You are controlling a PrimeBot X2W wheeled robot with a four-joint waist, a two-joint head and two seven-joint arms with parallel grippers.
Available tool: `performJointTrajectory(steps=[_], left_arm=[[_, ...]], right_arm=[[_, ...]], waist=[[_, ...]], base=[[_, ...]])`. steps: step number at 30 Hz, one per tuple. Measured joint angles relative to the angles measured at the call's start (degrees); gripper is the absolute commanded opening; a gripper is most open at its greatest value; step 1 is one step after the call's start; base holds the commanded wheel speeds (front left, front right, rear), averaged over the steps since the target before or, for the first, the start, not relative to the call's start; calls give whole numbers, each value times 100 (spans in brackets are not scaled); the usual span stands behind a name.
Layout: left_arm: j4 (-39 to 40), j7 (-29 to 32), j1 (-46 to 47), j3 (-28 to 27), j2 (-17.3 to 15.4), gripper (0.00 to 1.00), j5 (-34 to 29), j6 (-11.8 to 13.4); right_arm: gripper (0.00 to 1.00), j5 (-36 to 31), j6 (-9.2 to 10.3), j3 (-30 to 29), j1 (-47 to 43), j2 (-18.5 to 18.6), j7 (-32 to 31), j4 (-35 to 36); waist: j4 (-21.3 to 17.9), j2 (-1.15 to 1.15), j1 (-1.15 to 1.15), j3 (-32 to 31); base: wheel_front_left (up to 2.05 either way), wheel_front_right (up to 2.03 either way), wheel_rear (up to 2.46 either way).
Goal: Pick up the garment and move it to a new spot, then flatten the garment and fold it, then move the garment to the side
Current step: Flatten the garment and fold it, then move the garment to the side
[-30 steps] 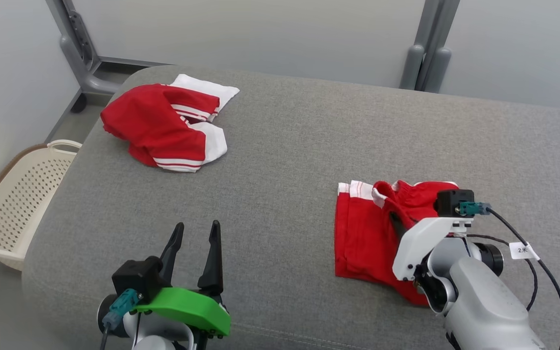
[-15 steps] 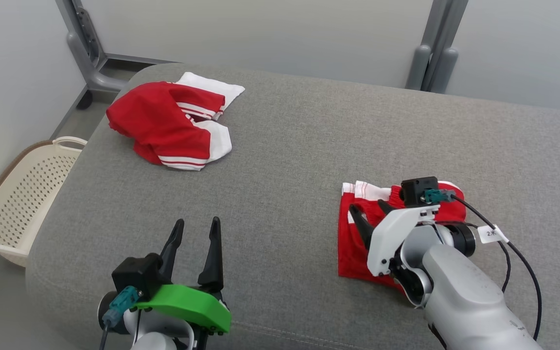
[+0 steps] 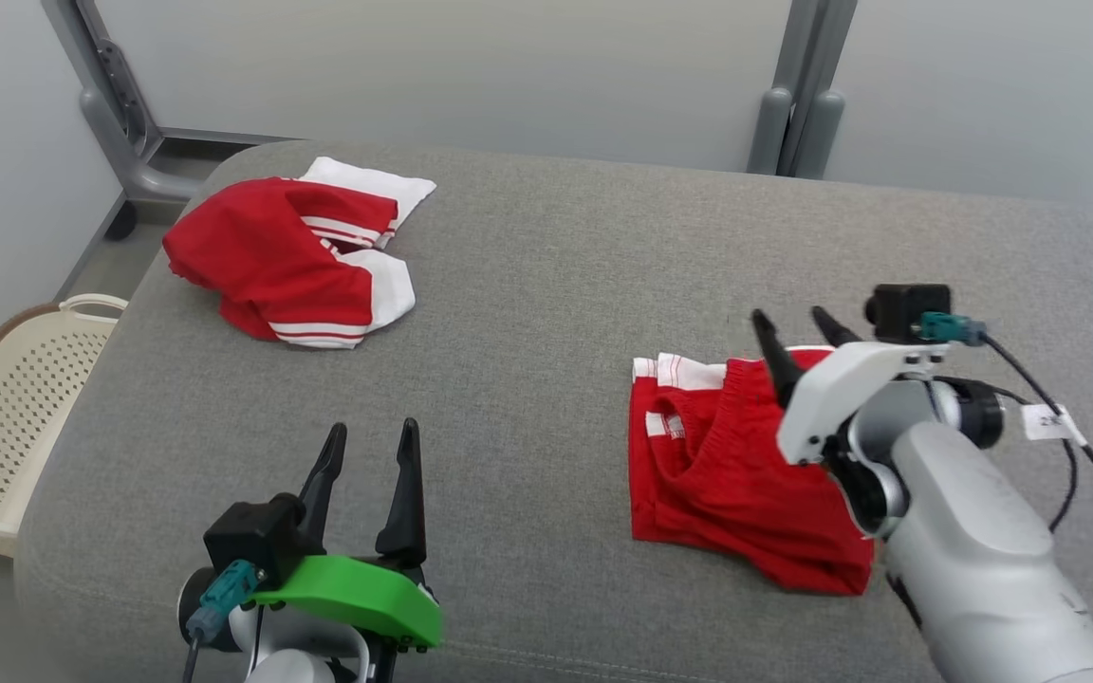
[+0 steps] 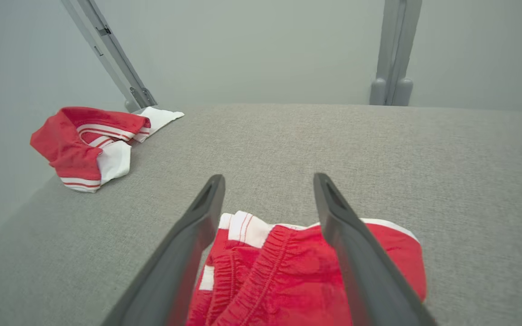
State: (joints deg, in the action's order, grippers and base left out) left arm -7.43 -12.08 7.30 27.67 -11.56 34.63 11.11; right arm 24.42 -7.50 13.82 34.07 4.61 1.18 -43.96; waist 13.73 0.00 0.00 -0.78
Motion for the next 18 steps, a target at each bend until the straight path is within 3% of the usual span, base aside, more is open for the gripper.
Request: performJointTrajectory(steps=[10,18], left_arm=[[169,43,-26,53,-29,100,-18,34],[205,86,-13,96,-47,100,-26,49]], right_arm=[[100,-118,0,-1234,-942,477,-111,177],[100,283,0,-1621,-1288,250,-221,202]], waist=[[-97,0,0,66],[-66,0,0,180]], base=[[0,0,0],[0,0,0]])
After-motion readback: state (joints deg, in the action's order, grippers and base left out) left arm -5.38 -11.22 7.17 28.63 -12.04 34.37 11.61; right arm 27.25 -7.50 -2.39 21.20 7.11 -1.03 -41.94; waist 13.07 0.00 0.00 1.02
